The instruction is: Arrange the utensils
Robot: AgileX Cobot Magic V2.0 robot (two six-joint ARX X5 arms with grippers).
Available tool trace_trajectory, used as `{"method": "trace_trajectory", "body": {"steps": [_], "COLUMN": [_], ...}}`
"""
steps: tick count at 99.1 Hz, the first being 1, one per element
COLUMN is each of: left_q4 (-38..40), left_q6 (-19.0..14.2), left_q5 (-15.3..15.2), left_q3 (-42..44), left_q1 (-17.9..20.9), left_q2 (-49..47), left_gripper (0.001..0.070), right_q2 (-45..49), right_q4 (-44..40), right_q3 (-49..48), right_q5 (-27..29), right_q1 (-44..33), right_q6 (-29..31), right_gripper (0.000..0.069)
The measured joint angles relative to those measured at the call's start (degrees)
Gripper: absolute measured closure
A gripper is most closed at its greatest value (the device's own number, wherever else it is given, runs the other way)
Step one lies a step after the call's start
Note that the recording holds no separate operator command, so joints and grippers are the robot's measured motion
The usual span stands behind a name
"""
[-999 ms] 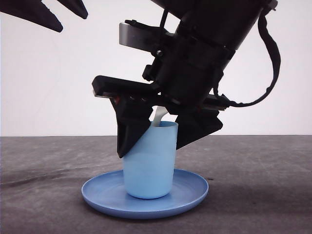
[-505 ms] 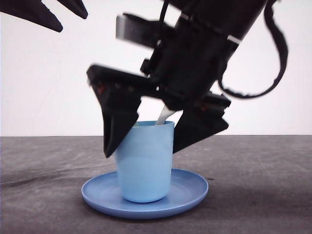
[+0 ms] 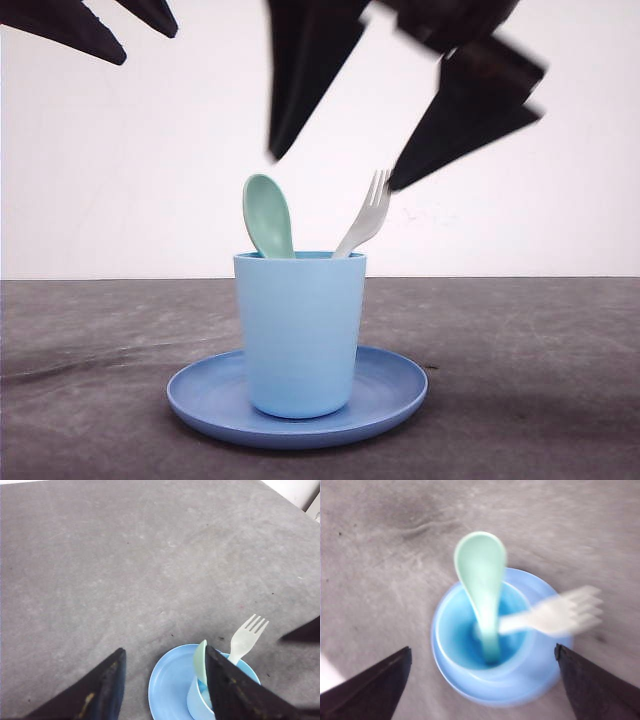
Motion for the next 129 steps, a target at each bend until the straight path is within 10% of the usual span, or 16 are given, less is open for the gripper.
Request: {"method": "trace_trajectory", "body": {"steps": [65,90,129], "left_q4": [-5.81,-7.48,-7.80], "left_q6": [-0.04,-0.17,-0.17], "left_q5": [0.00,-0.02,-0.02], "left_q3": [0.07,0.07,0.07], "left_q1": [0.00,0.00,0.00], "left_q2": [-16.90,-18.47,-18.53], "left_gripper": [0.0411,0.0663,0.0685], "right_q2": [-18.01,-17.94,-17.94], "right_q4": [-3.98,-4.42,-2.78], "right_q3": [9.57,9.57,9.57], "right_q5": [17.57,17.57,17.57], "right_q1": [0.00,0.00,0.00], "right_q6": [-5.22,-5.38,-5.62], "right_gripper": [0.0115,0.0623,0.0683]}}
